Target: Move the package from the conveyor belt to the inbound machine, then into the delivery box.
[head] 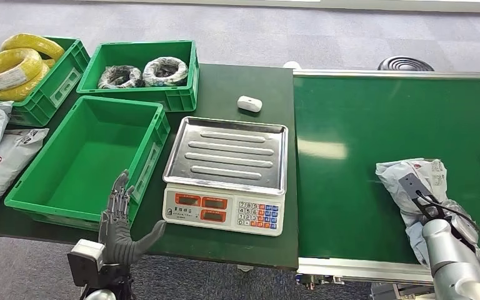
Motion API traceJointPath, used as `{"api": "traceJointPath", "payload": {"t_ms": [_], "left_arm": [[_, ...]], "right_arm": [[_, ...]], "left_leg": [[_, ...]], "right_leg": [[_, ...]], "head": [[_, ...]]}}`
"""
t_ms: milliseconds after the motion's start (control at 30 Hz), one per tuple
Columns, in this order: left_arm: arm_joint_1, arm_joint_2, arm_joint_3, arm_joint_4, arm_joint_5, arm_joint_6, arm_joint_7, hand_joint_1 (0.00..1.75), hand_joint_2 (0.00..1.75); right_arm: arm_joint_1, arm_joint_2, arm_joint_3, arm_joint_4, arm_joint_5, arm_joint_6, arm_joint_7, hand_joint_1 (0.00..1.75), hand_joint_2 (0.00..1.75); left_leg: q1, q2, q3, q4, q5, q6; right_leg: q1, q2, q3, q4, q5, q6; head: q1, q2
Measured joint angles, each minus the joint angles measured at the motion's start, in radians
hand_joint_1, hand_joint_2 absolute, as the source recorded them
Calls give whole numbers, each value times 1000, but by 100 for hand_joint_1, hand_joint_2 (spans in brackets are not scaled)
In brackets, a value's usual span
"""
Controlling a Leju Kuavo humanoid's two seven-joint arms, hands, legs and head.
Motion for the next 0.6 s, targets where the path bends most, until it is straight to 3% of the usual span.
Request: {"api": "traceJointPath", "payload": {"t_ms": [233,333,467,600], "left_arm": [[22,5,8,-35,13,13,-8,0,175],[18,6,8,-36,18,23,-19,0,175],[1,11,9,-35,28,35,-34,0,175],[-33,16,14,-35,29,37,-41,0,175]], "right_arm": [[-10,72,1,-110,-179,-279,-328,175,175],[-9,113,25,-182,-251,-349,-423,175,175],[-9,168,100,-289,-282,-369,-487,175,175],[-27,217,244,-379,-257,-263,-508,175,175]], "left_leg": [[0,0,-1,0,0,0],[0,0,-1,0,0,0],[0,0,-1,0,0,0],[1,1,0,0,1,-1]], "right_leg": [[0,-1,-1,0,0,0],[0,0,-1,0,0,0],[0,0,-1,0,0,0],[1,0,-1,1,0,0]], "head": [[0,0],[0,0],[0,0],[0,0]]}}
